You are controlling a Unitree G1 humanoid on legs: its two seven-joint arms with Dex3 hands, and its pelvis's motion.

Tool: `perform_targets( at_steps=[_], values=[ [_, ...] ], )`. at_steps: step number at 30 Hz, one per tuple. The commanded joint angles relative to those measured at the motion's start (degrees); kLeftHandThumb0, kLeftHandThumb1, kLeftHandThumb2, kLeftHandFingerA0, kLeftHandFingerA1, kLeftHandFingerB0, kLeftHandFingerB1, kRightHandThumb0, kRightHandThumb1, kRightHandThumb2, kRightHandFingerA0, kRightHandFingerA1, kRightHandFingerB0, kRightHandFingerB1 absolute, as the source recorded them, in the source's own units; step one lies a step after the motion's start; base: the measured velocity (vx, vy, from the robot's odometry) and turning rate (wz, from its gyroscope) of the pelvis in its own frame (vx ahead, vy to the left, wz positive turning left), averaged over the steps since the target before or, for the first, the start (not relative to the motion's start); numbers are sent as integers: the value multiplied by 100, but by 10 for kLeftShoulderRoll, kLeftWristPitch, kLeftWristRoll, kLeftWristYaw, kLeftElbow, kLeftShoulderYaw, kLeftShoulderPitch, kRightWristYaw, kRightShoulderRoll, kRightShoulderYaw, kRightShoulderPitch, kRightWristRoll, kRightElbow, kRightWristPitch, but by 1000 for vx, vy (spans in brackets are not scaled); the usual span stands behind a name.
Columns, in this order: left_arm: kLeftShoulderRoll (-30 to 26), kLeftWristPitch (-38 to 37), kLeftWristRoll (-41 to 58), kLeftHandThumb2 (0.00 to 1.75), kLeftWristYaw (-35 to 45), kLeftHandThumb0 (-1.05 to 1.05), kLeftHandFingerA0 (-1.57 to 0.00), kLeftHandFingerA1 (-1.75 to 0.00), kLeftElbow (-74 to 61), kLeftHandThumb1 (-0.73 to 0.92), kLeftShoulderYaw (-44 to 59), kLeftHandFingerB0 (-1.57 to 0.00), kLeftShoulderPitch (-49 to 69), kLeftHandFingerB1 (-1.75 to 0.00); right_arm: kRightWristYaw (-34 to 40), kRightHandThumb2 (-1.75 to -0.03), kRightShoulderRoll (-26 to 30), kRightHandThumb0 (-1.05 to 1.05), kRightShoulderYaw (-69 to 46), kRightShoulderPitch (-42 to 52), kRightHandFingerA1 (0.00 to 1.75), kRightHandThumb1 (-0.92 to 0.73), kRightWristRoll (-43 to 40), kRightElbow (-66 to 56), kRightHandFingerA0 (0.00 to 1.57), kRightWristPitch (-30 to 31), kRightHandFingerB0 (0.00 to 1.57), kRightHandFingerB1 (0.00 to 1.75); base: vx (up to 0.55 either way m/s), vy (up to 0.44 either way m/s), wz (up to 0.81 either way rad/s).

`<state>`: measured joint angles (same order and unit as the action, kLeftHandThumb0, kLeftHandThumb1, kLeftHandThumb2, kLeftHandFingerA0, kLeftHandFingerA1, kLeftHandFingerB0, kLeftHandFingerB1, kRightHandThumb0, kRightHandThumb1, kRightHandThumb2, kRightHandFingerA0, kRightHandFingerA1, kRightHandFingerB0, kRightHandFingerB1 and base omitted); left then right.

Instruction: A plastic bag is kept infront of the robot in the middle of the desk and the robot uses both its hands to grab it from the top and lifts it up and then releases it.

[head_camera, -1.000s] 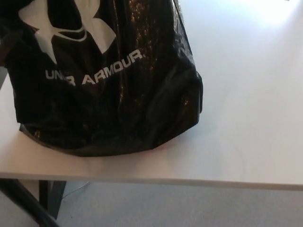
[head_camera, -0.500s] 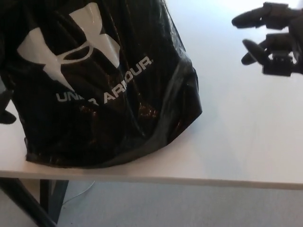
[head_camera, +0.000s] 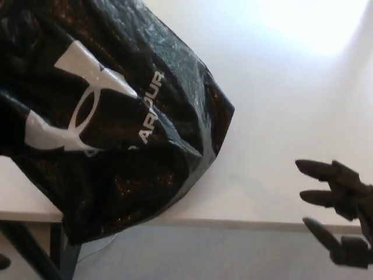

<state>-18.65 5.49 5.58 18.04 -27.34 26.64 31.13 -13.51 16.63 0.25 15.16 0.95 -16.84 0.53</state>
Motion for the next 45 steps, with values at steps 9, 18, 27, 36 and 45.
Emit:
perform_targets(
  at_steps=[9, 18, 27, 36, 45],
  values=[
    [192, -511, 237, 65, 254, -64, -24, -37, 65, 85, 26, -21, 353, -28, -42, -99, -24, -73, -58, 461, 46, -56, -66, -98, 2, -480, 3, 29, 0, 0, 0],
    [216, -569, 251, 65, 305, -65, -21, -39, 138, 86, -29, -19, 374, -29, -23, -99, -27, -80, -15, 453, 39, -61, -34, -1, 4, -557, 3, 23, 0, 0, 0],
    [202, -580, 272, 66, 349, -68, -19, -38, 173, 85, -49, -20, 355, -30, -14, -97, -28, -76, 1, 435, 43, -58, -17, 24, 3, -558, 2, 25, 0, 0, 0],
    [183, -645, 280, 111, 368, -84, -5, -45, 250, 76, -53, -12, 324, -45, -8, -102, -33, -73, 5, 425, 40, -63, -13, 59, 0, -583, 0, 25, 0, 0, 0],
    [192, -638, 318, 69, 390, -79, -10, -33, 272, 88, -46, -15, 307, -28, -7, -102, -36, -74, 11, 413, 38, -65, -18, 96, 1, -604, 0, 24, 0, 0, 0]
  ],
)
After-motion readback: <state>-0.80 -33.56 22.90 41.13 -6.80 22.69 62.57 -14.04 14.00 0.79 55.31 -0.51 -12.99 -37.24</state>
